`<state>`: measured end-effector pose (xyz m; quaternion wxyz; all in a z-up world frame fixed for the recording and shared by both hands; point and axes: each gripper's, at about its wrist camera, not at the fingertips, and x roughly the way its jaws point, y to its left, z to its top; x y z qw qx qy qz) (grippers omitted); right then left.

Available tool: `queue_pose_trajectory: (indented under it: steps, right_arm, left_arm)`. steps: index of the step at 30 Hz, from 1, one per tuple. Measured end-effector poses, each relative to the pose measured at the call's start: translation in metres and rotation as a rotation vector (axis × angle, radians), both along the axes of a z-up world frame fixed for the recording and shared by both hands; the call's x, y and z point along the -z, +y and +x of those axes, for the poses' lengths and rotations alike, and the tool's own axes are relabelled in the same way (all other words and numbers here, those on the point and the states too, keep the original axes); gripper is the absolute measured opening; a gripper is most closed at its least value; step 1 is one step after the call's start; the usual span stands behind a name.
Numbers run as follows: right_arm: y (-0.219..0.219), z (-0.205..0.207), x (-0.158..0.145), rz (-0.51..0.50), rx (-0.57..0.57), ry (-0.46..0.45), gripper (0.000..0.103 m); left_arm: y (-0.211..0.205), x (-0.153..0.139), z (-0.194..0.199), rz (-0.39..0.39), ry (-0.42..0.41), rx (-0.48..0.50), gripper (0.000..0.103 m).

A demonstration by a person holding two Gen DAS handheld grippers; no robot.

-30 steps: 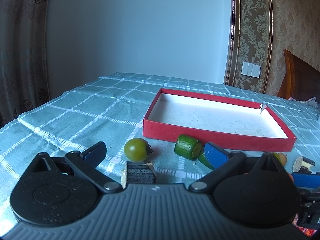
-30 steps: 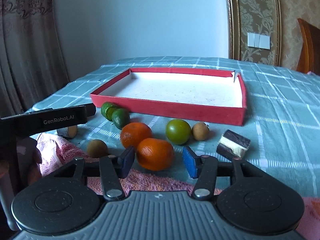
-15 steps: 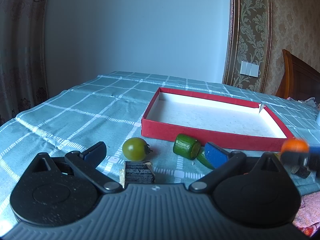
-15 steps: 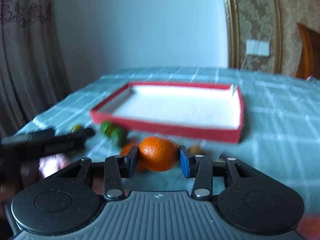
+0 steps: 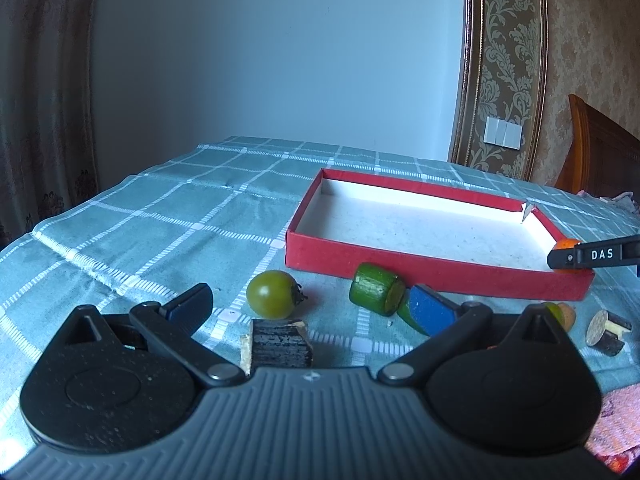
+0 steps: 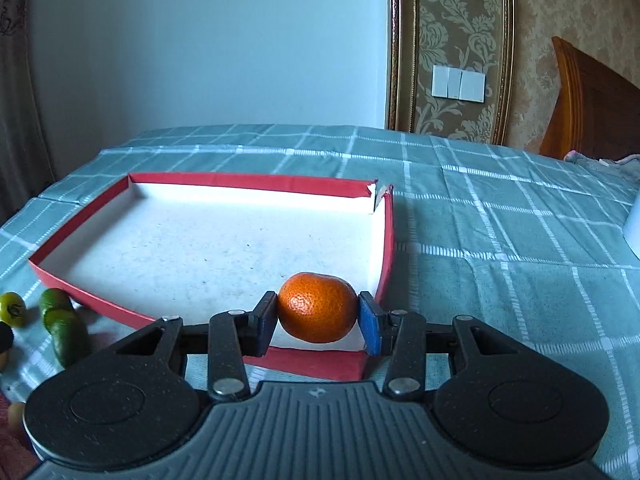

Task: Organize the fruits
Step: 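Carry the mandarin into the red tray and open the right gripper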

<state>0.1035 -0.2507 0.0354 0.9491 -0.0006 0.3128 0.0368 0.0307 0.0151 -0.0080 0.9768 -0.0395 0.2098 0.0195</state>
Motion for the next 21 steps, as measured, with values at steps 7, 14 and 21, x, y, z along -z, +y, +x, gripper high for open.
queue_pose_trajectory:
  steps: [7,14,21]
  right_arm:
    - [0.002,-0.009,0.000,0.001,-0.006,-0.049,0.056]
    - [-0.005,-0.061,-0.016,0.114,0.019,-0.151,0.067]
    - [0.020,-0.114,0.004,0.088,-0.117,-0.137,0.068]
  left_arm:
    - [0.001,0.000,0.002,-0.002,0.012,-0.001,0.103]
    - [0.001,0.000,0.002,-0.003,0.016,-0.005,0.103]
    - [0.000,0.000,0.002,0.000,0.020,-0.008,0.103]
